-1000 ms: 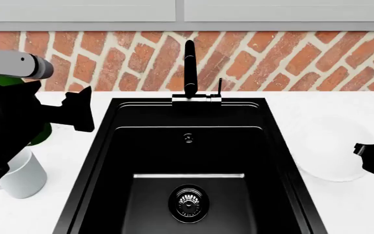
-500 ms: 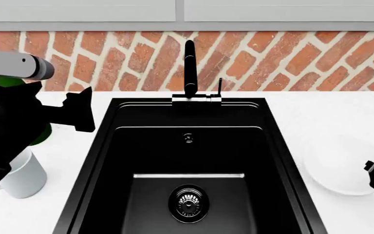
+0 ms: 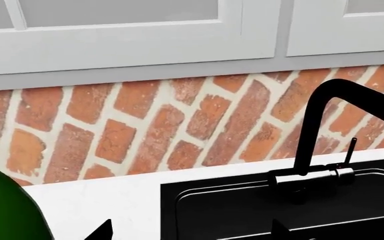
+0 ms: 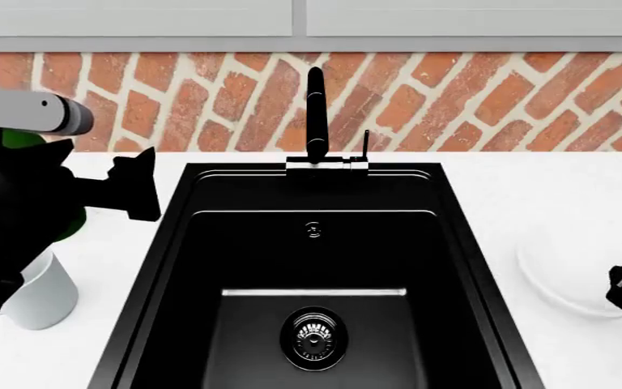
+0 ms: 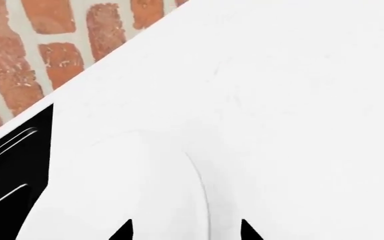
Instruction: Pick the cup and bowl from the sink and place them on the counter for drying.
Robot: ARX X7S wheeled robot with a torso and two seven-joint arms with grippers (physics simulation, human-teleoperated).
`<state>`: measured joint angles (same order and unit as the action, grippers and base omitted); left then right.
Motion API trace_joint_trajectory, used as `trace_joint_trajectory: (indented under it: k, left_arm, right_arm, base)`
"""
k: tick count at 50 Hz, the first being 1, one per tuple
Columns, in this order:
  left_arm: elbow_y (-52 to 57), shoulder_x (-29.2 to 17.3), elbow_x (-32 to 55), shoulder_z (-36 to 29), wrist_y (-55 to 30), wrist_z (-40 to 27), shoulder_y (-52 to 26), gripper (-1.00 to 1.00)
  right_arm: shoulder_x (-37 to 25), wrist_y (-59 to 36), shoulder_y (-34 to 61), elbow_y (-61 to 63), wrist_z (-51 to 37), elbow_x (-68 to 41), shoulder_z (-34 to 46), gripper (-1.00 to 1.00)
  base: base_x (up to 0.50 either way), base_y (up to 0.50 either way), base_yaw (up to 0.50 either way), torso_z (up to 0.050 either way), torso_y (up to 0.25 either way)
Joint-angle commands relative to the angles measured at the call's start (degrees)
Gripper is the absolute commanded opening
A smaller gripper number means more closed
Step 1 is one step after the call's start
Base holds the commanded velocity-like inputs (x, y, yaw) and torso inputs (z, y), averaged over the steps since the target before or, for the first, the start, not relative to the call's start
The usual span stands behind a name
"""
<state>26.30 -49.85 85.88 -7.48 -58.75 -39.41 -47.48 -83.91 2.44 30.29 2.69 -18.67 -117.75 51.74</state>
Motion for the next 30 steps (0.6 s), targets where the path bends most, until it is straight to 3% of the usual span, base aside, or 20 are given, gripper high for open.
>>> trace_joint_trajectory:
  k: [1,11,26,30]
  left_arm:
    - [0.00,-1.00,0.27,2.00,1.46,1.92,2.22,1.00]
    - [-0.08,-0.53,0.13,1.38,1.40,1.43,1.84,1.00]
    - [-0.31,0.39,-0.39,0.40,1.49,1.01,1.40,1.00]
    - [-0.11,-0.05,-0.52,0.87,1.94,1.65,2.31,1.00]
  right_arm:
    - [-0.83,0.95,1.27,2.10,-2.41,3.98,-2.15,1.00]
    - [-1.60,3.74,3.45,4.21,-6.16,8.92,-4.20,1.00]
    - [0.36,-5.12,9.92,8.35,-7.72,16.28,-7.39,1.00]
    - [-4.05,-3.25,8.44,16.05,-9.69,16.16,-6.69,1.00]
  base:
    - [0.00,0.00,0.00,0.000,0.000]
    - [0.00,0.00,0.00,0.000,0.000]
    - [0.00,0.00,0.00,0.000,0.000]
    - [0.00,0.00,0.00,0.000,0.000]
